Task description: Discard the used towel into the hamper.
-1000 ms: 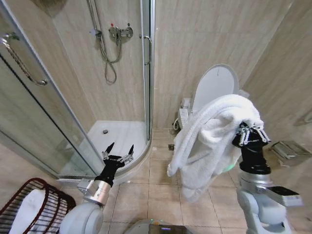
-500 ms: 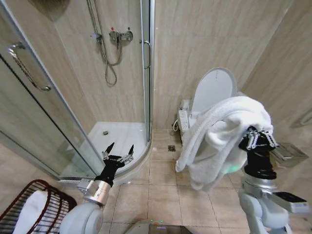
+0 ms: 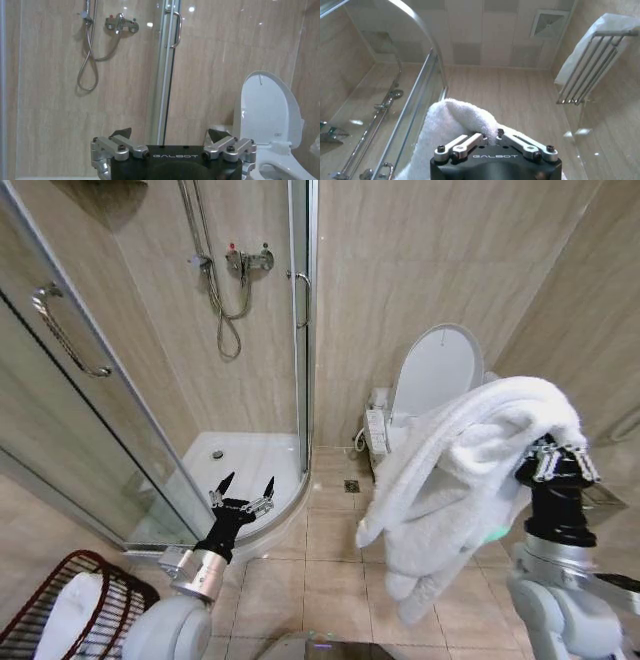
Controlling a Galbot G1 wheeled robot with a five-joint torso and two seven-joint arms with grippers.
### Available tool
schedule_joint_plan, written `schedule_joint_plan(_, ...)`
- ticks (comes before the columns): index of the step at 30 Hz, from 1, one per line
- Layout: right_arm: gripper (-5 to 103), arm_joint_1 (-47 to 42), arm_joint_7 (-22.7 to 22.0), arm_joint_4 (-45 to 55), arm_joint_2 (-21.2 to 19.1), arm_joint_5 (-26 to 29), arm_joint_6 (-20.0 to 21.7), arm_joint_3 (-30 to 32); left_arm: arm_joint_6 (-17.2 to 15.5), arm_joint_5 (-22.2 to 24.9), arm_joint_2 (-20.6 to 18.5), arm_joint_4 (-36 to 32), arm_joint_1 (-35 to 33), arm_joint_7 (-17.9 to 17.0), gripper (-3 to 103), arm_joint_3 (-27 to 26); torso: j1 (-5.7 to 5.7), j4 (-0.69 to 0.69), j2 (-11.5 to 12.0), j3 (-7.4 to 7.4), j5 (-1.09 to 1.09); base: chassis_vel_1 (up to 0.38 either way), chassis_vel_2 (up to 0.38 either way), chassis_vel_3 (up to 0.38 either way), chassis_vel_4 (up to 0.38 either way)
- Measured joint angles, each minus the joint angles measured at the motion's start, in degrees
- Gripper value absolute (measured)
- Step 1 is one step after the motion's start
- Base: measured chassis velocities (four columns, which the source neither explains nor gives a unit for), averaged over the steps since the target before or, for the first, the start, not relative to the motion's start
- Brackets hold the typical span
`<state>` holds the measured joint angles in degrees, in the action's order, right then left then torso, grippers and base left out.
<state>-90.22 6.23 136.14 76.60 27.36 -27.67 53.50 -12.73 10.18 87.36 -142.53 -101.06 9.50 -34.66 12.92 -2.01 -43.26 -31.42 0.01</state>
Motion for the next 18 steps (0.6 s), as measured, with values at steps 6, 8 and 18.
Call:
schedule_joint_plan(6, 3, 1.25, -2.36, 3.16, 1.78, 2.27, 2.79, -1.09, 0.00, 0.00, 0.00, 0.00, 0.00, 0.00, 100, 0.00, 0.70, -0.02, -1.71, -0.99, -0.02, 0.000, 0.000, 0.000, 0.000)
schedule_joint_plan(8, 3, 1.44, -3.57, 3.80, 1.60, 3.56, 4.06, -1.80, 0.00, 0.00, 0.00, 0.00, 0.00, 0.00, 100, 0.00, 0.84, -0.03, -2.04, -1.18, -0.02, 0.000, 0.000, 0.000, 0.000)
schedule_joint_plan(18, 3, 3.39, -2.37, 1.21, -0.30, 0.06, 4.34, -3.21, 0.00, 0.00, 0.00, 0.00, 0.00, 0.00, 100, 0.00, 2.02, -0.02, -4.78, -2.76, -0.01, 0.000, 0.000, 0.000, 0.000)
